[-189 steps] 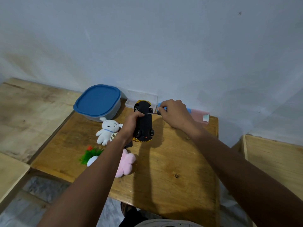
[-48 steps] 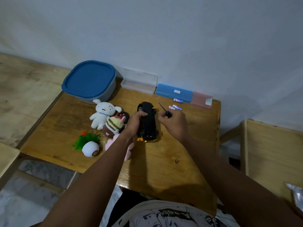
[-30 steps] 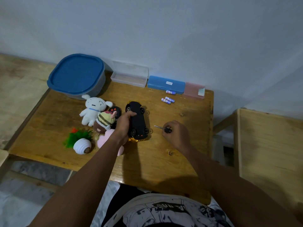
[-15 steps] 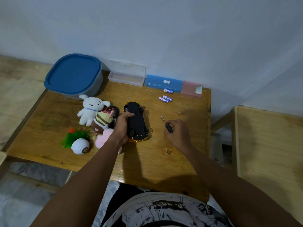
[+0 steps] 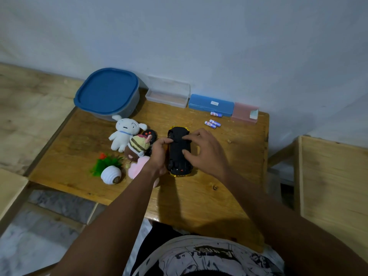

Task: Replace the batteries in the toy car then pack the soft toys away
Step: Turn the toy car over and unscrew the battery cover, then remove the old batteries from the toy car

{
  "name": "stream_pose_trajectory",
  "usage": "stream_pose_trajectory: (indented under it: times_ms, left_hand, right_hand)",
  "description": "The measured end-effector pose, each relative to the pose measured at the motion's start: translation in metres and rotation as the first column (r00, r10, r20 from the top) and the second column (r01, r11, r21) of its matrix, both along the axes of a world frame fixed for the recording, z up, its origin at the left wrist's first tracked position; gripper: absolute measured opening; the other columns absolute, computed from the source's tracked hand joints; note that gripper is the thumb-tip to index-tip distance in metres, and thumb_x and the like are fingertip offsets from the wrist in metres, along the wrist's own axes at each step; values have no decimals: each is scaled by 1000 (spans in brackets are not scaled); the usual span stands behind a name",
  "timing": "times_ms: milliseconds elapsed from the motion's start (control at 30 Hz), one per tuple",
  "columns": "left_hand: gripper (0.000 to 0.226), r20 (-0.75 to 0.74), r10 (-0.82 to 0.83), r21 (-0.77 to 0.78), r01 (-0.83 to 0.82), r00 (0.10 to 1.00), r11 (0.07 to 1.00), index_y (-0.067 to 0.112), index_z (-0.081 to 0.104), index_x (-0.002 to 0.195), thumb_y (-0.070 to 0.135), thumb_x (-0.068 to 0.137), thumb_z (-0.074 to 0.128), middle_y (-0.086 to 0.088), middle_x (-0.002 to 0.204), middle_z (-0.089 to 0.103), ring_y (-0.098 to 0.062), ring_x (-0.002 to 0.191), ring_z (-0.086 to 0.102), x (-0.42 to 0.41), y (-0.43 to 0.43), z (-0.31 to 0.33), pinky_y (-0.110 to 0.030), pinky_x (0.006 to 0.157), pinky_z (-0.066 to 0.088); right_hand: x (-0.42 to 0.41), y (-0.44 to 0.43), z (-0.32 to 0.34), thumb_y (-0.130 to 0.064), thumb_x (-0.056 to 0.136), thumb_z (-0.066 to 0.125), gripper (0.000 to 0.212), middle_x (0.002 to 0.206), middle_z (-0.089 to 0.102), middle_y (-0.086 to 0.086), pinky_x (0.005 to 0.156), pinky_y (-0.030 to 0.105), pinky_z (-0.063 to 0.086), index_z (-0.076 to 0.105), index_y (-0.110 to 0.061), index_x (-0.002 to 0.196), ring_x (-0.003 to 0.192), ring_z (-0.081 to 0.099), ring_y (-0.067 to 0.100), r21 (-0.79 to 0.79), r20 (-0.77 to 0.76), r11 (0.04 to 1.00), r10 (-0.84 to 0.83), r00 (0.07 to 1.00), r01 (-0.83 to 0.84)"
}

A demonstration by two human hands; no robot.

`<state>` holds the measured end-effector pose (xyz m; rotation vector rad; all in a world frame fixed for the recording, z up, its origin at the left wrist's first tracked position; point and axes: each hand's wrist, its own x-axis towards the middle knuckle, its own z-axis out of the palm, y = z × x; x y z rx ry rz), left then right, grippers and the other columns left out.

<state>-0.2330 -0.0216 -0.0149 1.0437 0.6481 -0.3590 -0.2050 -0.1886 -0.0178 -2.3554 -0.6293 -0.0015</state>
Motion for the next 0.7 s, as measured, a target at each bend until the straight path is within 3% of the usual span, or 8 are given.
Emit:
stream_pose_trajectory:
  times_ms: [100,333,500,633,700]
  left_hand:
    - [46,2,-15,8,15,1000,1000,9,66,118,32,92,35,-17,103,68,-33,95,63,0,4,2,-38,78,51]
    - [35,59,6,26,-7,998,1000,11,70,100,23,93,38,-12,86,70,-28,82,64,2,7,2,-36,73,49]
    - [33,77,-22,32,20,997,999,7,68,103,23,92,40,-14,92,65,-27,85,63,3,9,0,-37,73,48]
    - [36,86,-28,56,24,996,998,3,66,110,24,93,42,-17,95,65,-29,85,63,2,10,-1,-36,72,50]
    - [38,79,-4,54,0,997,999,2,65,112,26,93,43,-17,94,65,-30,84,63,2,12,-1,-36,72,51]
  right_hand:
    - [-1,8,9,-46,84,67,53,115,50,-5,87,30,43,59,-29,133,109,46,12,-53,4,995,89,996,-88]
    - [-1,16,10,-37,83,75,47,120,50,-8,96,28,43,65,-29,128,115,47,9,65,-137,996,72,988,-63]
    - [7,20,18,-25,77,82,43,115,49,-6,81,17,42,65,-25,116,102,52,12,139,-292,988,102,951,-64]
    - [11,18,18,-23,73,83,36,103,57,-10,74,32,51,54,-34,92,91,56,11,171,-322,983,121,939,-68]
    - [12,17,20,-18,77,79,35,94,62,-10,68,31,52,49,-32,88,86,59,7,193,-353,975,172,920,-109]
